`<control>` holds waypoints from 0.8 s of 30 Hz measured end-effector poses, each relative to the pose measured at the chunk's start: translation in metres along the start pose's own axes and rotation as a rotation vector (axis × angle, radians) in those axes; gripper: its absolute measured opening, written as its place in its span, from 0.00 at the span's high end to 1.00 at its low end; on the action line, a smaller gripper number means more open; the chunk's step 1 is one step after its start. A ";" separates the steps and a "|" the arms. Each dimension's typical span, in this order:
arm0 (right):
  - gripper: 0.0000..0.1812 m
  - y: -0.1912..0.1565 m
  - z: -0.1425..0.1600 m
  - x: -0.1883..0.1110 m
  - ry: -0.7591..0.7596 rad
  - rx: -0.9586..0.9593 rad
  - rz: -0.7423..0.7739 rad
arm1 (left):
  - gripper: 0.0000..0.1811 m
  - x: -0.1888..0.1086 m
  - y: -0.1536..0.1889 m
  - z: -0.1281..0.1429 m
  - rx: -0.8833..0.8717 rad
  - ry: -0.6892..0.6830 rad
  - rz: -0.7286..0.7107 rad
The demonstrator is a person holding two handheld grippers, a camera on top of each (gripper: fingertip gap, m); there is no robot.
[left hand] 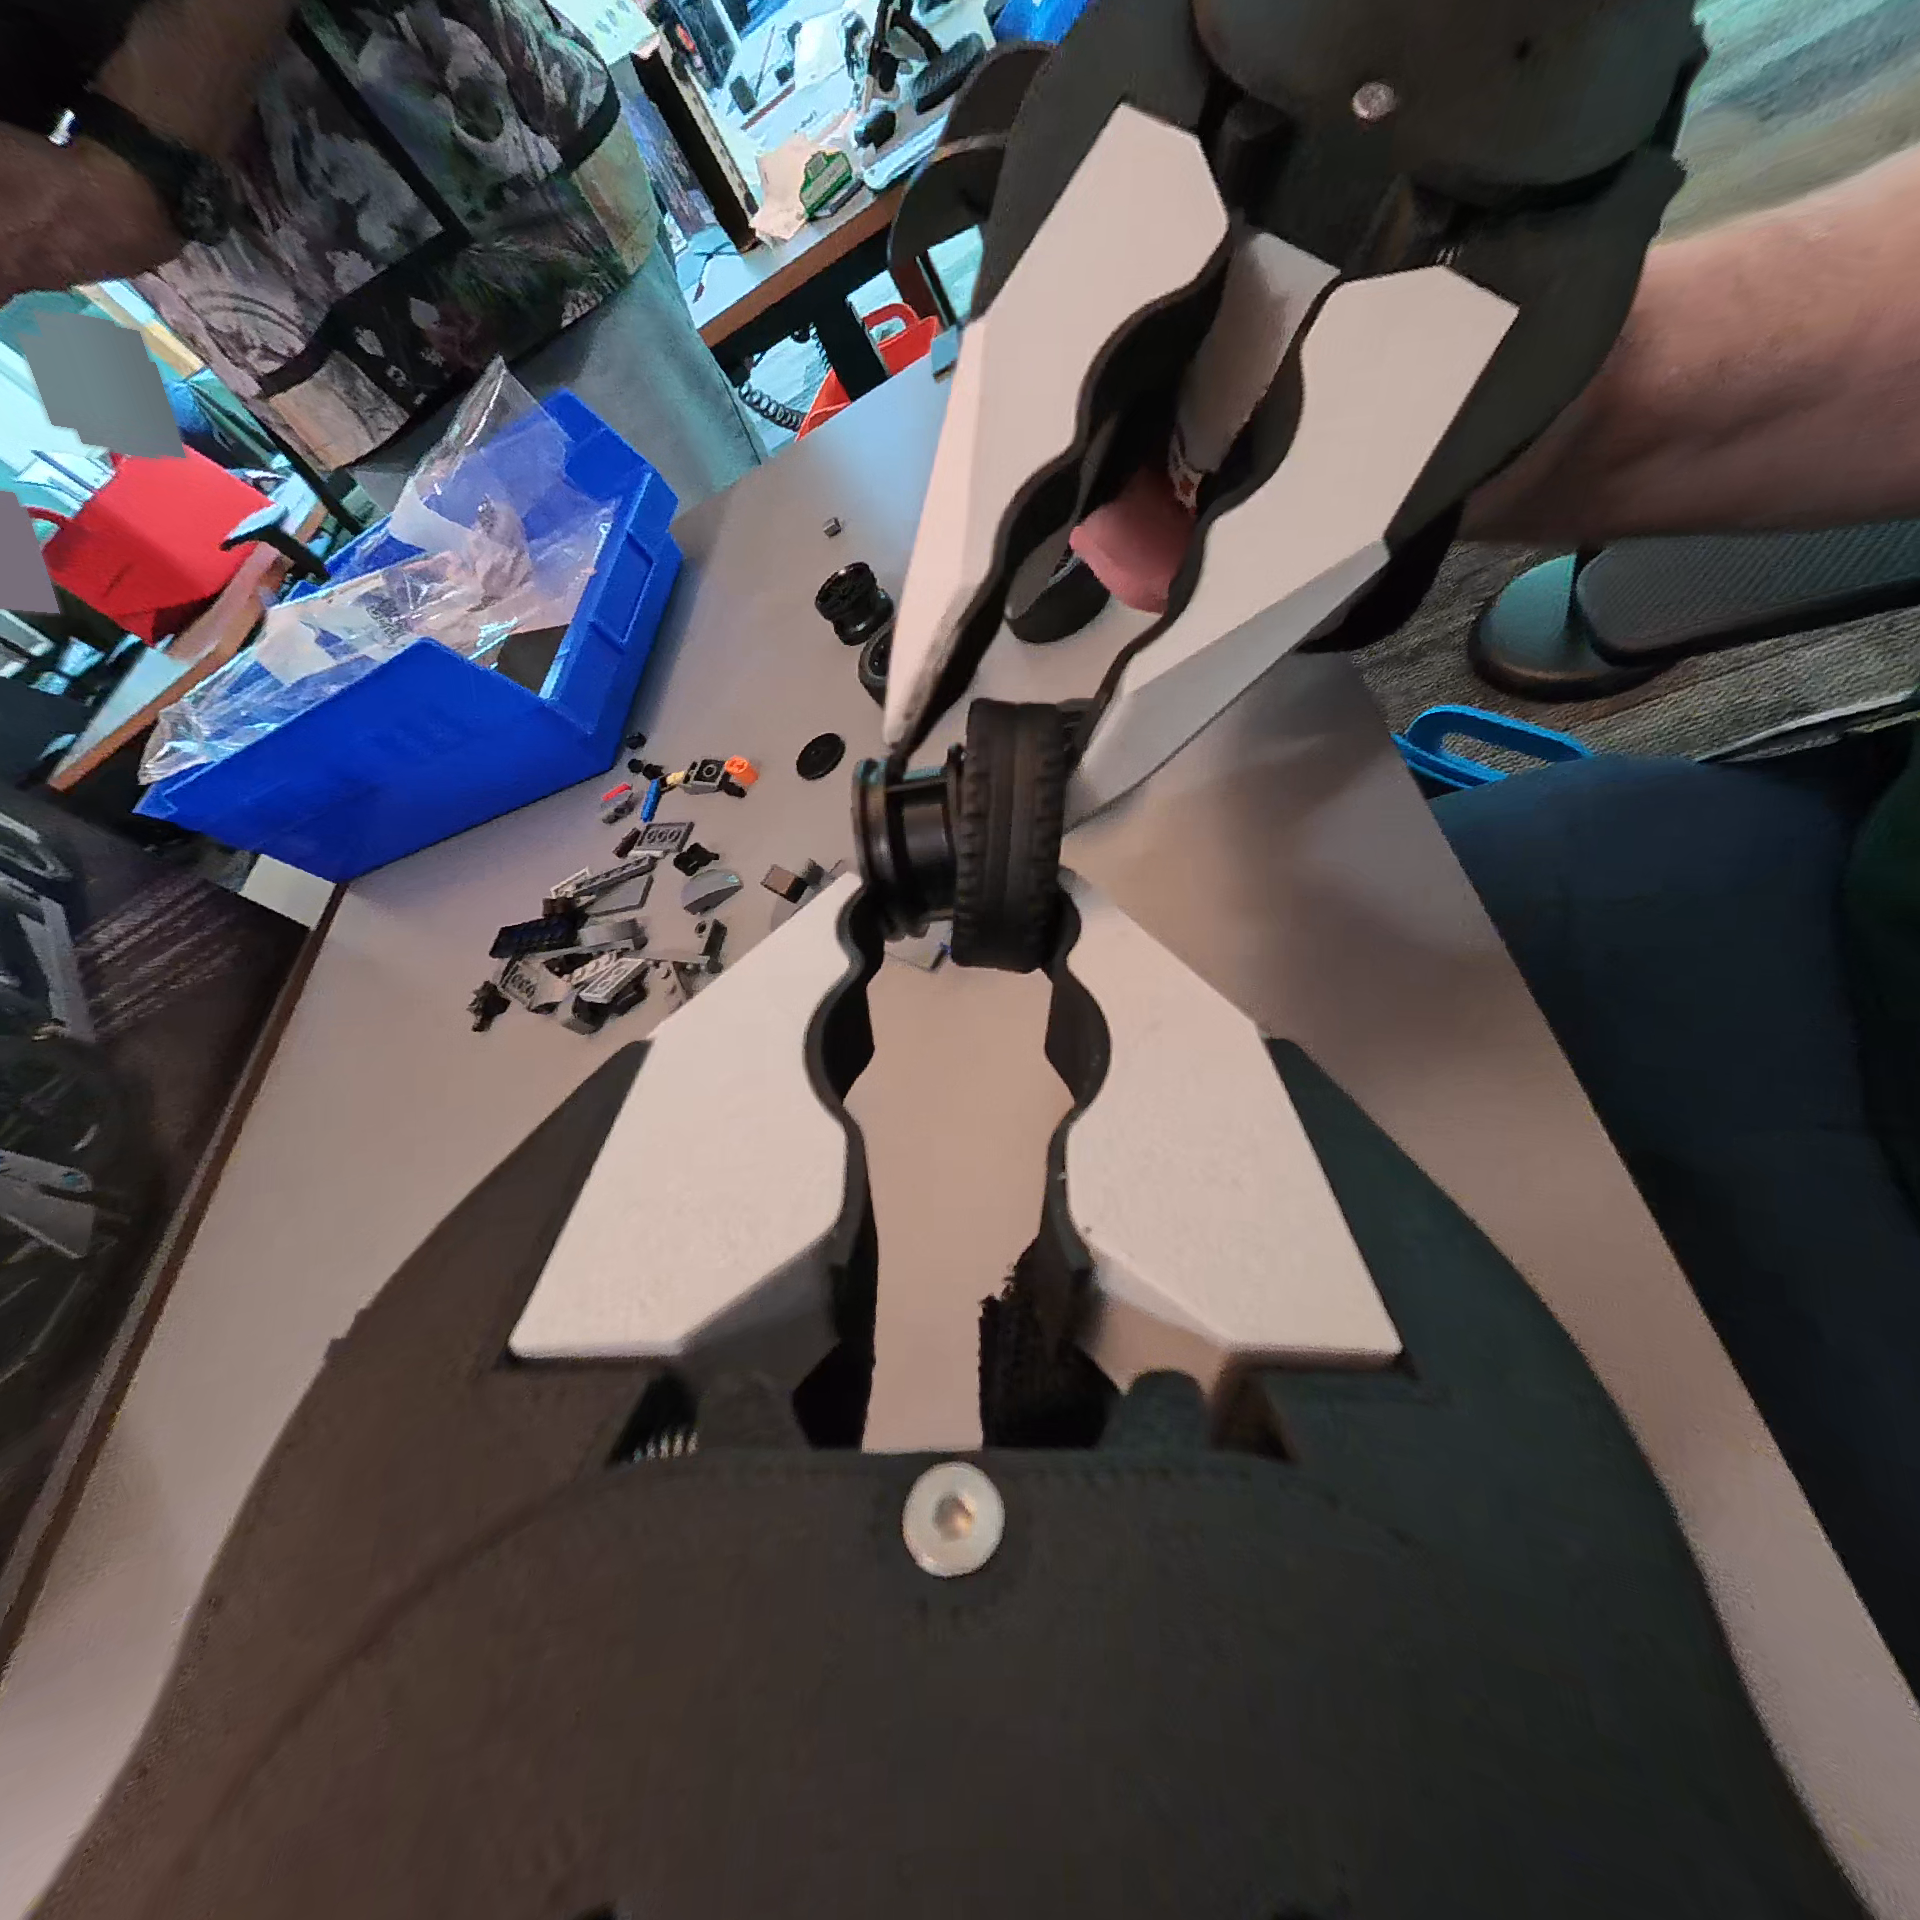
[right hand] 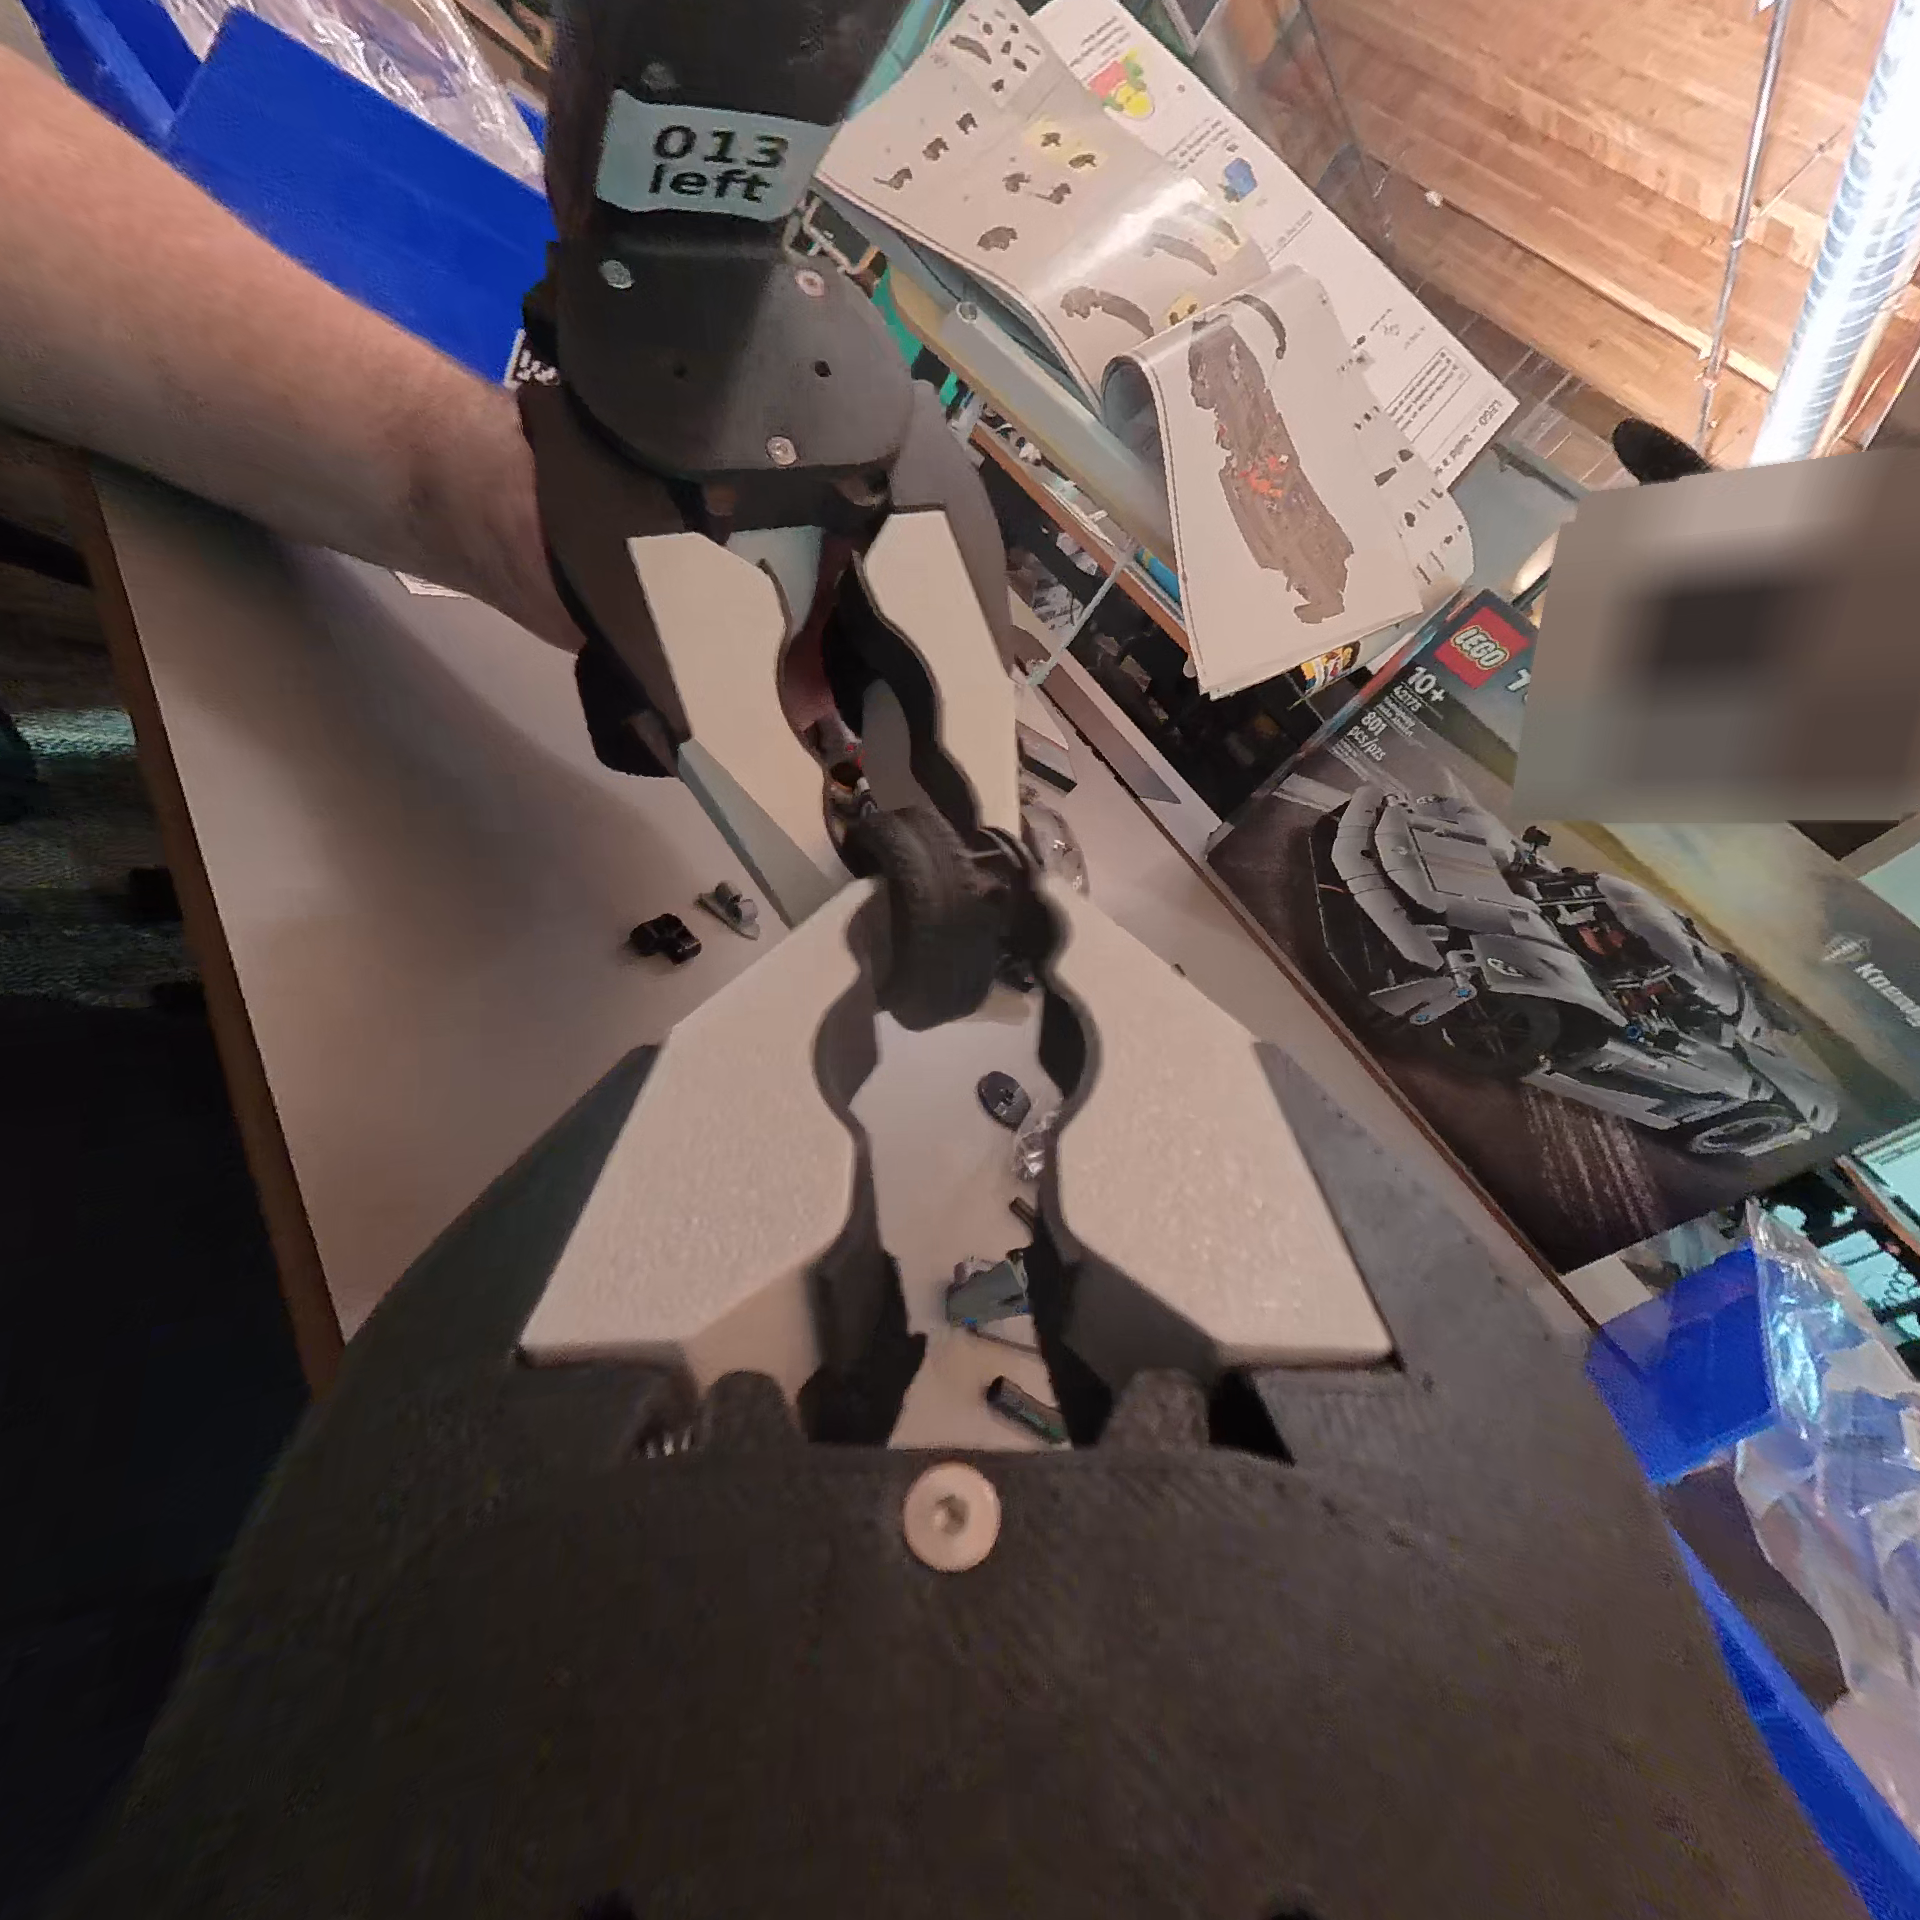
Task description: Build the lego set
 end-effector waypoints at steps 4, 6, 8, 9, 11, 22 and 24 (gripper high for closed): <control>0.82 0.005 0.002 -0.003 -0.029 0.018 -0.026 | 0.85 0.002 0.004 -0.001 0.032 -0.016 0.009; 0.82 0.004 0.003 -0.002 -0.077 -0.011 -0.072 | 0.85 0.004 0.007 0.000 0.093 -0.059 -0.007; 0.83 0.003 0.003 -0.001 -0.109 -0.038 -0.119 | 0.85 0.005 0.010 -0.001 0.141 -0.085 -0.014; 0.83 0.003 0.003 -0.001 -0.119 -0.052 -0.129 | 0.85 0.006 0.012 -0.001 0.156 -0.095 -0.016; 0.83 0.002 0.003 -0.001 -0.133 -0.077 -0.136 | 0.85 0.006 0.013 -0.001 0.191 -0.109 -0.029; 0.85 -0.008 0.006 -0.001 -0.178 -0.162 -0.162 | 0.86 0.013 0.025 0.002 0.301 -0.200 -0.011; 0.86 -0.008 0.007 -0.001 -0.179 -0.158 -0.171 | 0.86 0.014 0.027 0.002 0.314 -0.209 -0.014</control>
Point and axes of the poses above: each gripper's, where its closed fingertips meet, x out along the fingers, z out of its underside, y = z × x across the jaws, the point moved 10 cm from there along -x, back along the fingers, and after that the axes turned 4 degrees about x, right-handed, at the moved point
